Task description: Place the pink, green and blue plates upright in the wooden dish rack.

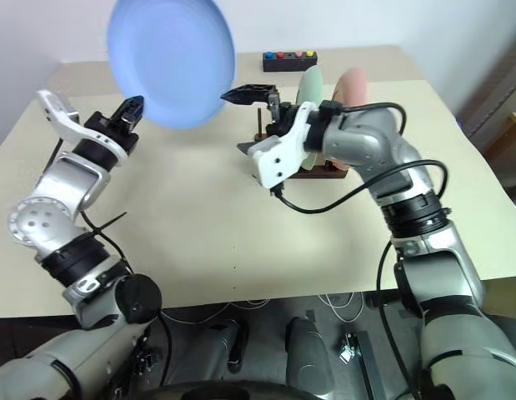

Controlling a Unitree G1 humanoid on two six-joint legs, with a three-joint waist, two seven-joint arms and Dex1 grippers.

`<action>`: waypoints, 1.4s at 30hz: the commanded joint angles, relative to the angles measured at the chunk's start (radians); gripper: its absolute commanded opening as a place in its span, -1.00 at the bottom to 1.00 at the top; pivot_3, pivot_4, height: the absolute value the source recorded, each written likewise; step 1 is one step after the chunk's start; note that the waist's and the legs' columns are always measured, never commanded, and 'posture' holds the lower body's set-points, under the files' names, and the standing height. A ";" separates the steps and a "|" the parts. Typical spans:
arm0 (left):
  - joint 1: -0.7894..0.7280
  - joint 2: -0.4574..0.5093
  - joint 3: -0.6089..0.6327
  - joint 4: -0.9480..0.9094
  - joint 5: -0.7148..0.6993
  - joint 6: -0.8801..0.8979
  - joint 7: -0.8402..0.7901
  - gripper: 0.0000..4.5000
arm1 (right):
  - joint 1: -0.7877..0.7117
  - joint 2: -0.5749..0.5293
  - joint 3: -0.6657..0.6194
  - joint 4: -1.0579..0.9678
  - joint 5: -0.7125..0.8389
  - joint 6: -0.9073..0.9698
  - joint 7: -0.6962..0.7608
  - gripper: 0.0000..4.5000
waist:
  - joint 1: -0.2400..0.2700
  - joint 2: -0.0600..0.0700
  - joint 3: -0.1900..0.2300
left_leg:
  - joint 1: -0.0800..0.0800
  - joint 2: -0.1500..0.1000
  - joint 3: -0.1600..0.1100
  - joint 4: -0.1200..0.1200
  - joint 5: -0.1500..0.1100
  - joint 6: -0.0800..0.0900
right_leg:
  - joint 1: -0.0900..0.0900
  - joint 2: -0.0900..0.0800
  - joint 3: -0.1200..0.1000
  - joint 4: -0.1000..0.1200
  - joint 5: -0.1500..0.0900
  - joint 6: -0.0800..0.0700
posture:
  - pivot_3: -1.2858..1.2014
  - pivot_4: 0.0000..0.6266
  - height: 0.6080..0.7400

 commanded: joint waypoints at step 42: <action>0.137 0.455 -0.276 0.027 -0.101 -0.255 -0.221 0.99 | -0.159 0.176 -0.218 0.054 0.371 0.344 -0.187 -1.00 | -0.004 0.000 0.000 | 0.001 0.006 0.000 -0.002 0.002 -0.004 | -0.001 0.006 0.001 -0.001 0.003 -0.005 | 0.03 -0.52 1.00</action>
